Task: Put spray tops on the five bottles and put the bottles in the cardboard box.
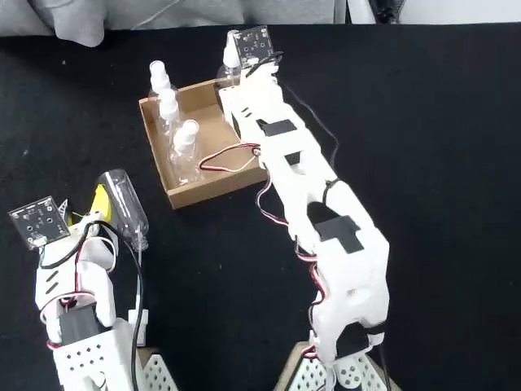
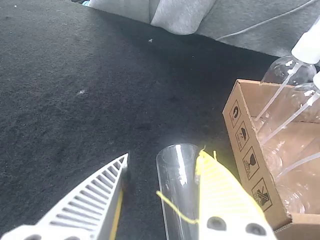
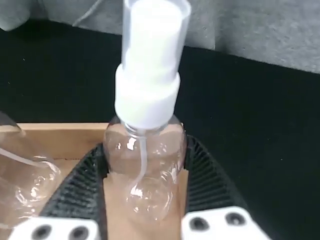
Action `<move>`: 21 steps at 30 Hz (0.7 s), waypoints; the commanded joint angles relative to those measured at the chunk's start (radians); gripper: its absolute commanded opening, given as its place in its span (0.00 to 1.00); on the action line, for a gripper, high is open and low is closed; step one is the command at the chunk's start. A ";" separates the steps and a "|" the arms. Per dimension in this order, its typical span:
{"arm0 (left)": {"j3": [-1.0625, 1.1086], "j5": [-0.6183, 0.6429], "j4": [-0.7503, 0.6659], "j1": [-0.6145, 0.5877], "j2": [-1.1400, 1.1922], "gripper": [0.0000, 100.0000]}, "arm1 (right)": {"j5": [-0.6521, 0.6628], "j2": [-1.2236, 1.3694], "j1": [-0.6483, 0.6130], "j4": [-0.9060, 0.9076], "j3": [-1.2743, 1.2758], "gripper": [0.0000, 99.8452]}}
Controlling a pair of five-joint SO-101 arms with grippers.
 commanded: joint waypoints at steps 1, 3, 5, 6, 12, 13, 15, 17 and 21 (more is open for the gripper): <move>0.025 -0.011 -0.021 0.002 -0.008 0.20 | -0.005 -0.008 -0.003 -0.032 -0.073 0.02; 0.025 -0.011 -0.021 0.001 -0.008 0.20 | -0.005 0.002 -0.003 -0.058 -0.065 0.02; 0.025 -0.011 -0.021 -0.001 -0.008 0.20 | -0.005 0.013 -0.003 -0.094 -0.056 0.02; 0.025 -0.011 -0.021 -0.001 -0.008 0.20 | -0.002 0.016 -0.003 -0.104 -0.047 0.02; 0.025 -0.011 -0.021 -0.002 -0.008 0.20 | 0.002 0.022 -0.017 -0.109 -0.035 0.02; 0.025 -0.011 -0.021 -0.002 -0.008 0.20 | 0.002 0.022 -0.018 -0.109 -0.035 0.02; 0.025 -0.011 -0.021 -0.004 -0.008 0.20 | 0.002 0.024 -0.020 -0.109 -0.035 0.02; 0.025 -0.011 -0.021 -0.004 -0.008 0.20 | 0.002 0.024 -0.020 -0.107 -0.033 0.06; 0.025 -0.011 -0.021 -0.004 -0.008 0.20 | 0.003 0.024 -0.020 -0.107 -0.002 0.14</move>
